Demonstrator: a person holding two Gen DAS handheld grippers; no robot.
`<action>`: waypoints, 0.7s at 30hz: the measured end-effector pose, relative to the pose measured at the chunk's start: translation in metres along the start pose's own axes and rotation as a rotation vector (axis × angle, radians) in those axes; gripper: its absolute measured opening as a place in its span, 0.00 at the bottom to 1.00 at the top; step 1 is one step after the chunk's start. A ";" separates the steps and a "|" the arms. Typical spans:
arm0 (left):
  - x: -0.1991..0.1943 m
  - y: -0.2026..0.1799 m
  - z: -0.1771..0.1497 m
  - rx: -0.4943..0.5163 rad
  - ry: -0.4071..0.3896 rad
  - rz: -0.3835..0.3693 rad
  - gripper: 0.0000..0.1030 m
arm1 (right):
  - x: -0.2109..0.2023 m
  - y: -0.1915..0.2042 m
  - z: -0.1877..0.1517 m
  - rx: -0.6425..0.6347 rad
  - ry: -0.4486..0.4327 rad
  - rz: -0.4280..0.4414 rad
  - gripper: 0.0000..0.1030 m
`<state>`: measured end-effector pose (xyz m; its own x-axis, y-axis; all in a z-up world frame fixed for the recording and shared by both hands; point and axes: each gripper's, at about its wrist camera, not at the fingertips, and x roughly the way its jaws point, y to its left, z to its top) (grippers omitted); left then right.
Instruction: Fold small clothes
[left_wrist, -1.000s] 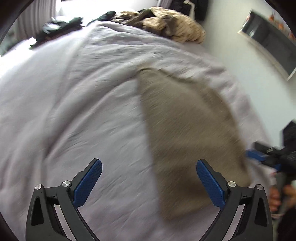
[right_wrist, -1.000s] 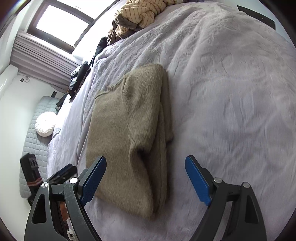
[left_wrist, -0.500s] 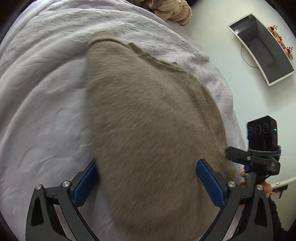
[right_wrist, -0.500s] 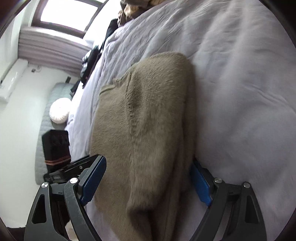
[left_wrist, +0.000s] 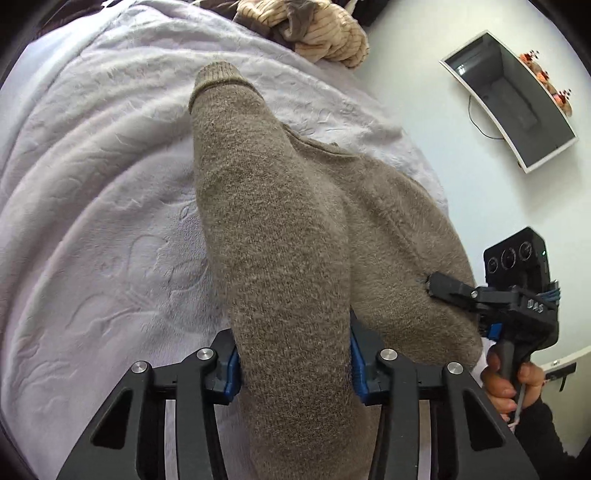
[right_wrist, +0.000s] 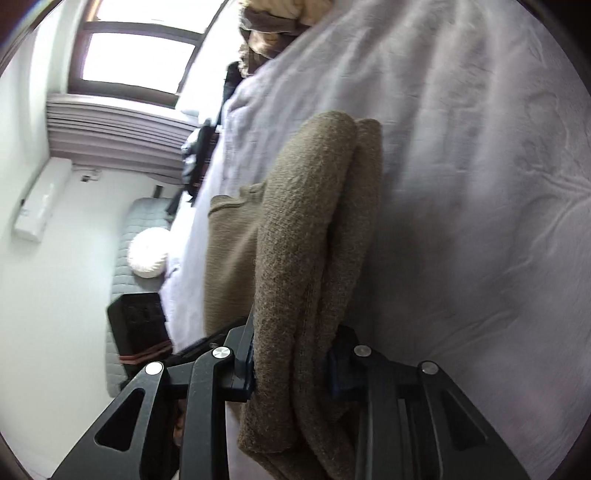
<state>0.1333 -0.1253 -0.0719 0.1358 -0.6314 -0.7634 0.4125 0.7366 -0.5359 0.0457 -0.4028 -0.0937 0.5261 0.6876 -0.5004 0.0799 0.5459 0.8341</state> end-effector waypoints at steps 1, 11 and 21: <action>-0.005 -0.003 -0.001 0.006 -0.001 0.002 0.45 | -0.001 0.007 -0.002 -0.001 0.002 0.009 0.30; -0.111 -0.010 -0.046 0.066 -0.066 0.024 0.45 | -0.005 0.080 -0.060 -0.029 0.048 0.114 0.30; -0.159 0.043 -0.129 -0.010 -0.080 0.100 0.46 | 0.057 0.100 -0.128 -0.037 0.127 0.100 0.31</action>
<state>0.0135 0.0382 -0.0203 0.2475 -0.5718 -0.7822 0.3841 0.7990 -0.4626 -0.0243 -0.2473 -0.0685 0.4187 0.7928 -0.4428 0.0000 0.4876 0.8731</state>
